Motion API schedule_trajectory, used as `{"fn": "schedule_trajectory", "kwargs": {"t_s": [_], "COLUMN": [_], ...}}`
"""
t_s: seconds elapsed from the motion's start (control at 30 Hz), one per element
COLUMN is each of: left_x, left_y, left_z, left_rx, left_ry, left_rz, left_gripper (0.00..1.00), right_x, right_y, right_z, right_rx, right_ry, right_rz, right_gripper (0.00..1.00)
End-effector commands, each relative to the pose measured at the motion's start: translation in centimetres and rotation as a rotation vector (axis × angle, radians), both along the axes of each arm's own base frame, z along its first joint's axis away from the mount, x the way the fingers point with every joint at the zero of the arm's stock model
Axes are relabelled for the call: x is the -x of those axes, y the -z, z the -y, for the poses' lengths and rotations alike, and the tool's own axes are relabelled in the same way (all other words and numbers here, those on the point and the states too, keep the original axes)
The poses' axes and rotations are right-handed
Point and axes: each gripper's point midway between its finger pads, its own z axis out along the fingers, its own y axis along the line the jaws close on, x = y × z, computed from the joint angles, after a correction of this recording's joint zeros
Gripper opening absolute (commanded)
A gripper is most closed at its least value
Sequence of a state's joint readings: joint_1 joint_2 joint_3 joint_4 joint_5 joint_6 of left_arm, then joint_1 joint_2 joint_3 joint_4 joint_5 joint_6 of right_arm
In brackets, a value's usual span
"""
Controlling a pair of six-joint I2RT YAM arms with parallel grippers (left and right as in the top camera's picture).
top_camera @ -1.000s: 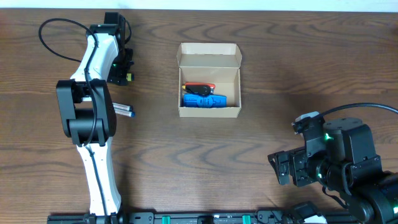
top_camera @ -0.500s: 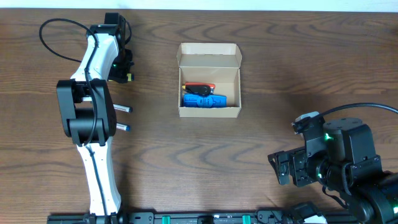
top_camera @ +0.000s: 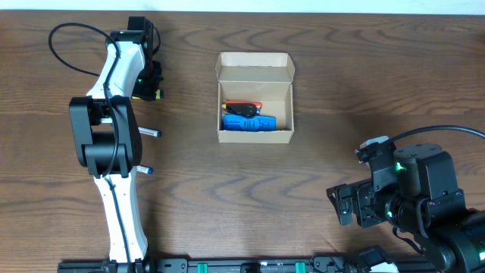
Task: Pack container
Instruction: 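Lift the yellow highlighter and carry it to the box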
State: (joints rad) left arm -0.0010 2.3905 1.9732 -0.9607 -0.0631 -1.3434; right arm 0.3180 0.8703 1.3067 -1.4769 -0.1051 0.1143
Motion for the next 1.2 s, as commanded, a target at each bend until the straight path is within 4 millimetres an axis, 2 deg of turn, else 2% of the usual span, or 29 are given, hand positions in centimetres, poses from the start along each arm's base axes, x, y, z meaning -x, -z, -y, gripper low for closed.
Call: {"fn": "schedule_trajectory", "kwargs": {"t_s": [0.0, 0.1, 0.33, 0.57, 0.7, 0.8, 0.9, 1.0, 1.17], "left_x": [0.8, 1.1, 1.4, 2.0, 1.9, 1.6, 1.0, 0.5, 0.8], "left_y": [1.7, 2.7, 3.8, 3.6, 2.5, 0.5, -2.4, -6.1, -12.5], "left_z": [-0.7, -0.6, 0.1, 0.2, 0.5, 0.5, 0.6, 1.0, 2.4], "left_rx": [-0.039, -0.029, 0.011, 0.015, 0.031, 0.032, 0.021, -0.004, -0.11], "left_ry": [0.01, 0.011, 0.016, 0.027, 0.045, 0.063, 0.131, 0.253, 0.504], "left_rz": [-0.048, -0.069, -0.093, -0.115, -0.103, -0.079, -0.033, 0.026, 0.11], "left_gripper": [0.5, 0.5, 0.41, 0.08, 0.06, 0.06, 0.05, 0.06, 0.05], "right_x": [0.0, 0.0, 0.0, 0.0, 0.0, 0.0, 0.0, 0.0, 0.0], "right_y": [0.0, 0.0, 0.0, 0.0, 0.0, 0.0, 0.0, 0.0, 0.0], "right_z": [0.1, 0.1, 0.1, 0.1, 0.1, 0.1, 0.1, 0.1, 0.1], "right_rx": [-0.006, -0.006, -0.006, -0.006, -0.006, -0.006, -0.006, -0.006, -0.006], "right_ry": [0.013, 0.013, 0.013, 0.013, 0.013, 0.013, 0.013, 0.013, 0.013], "right_rz": [-0.005, -0.005, -0.005, -0.005, -0.005, -0.005, -0.005, -0.005, -0.005], "right_gripper": [0.99, 0.99, 0.99, 0.99, 0.99, 0.99, 0.99, 0.99, 0.99]}}
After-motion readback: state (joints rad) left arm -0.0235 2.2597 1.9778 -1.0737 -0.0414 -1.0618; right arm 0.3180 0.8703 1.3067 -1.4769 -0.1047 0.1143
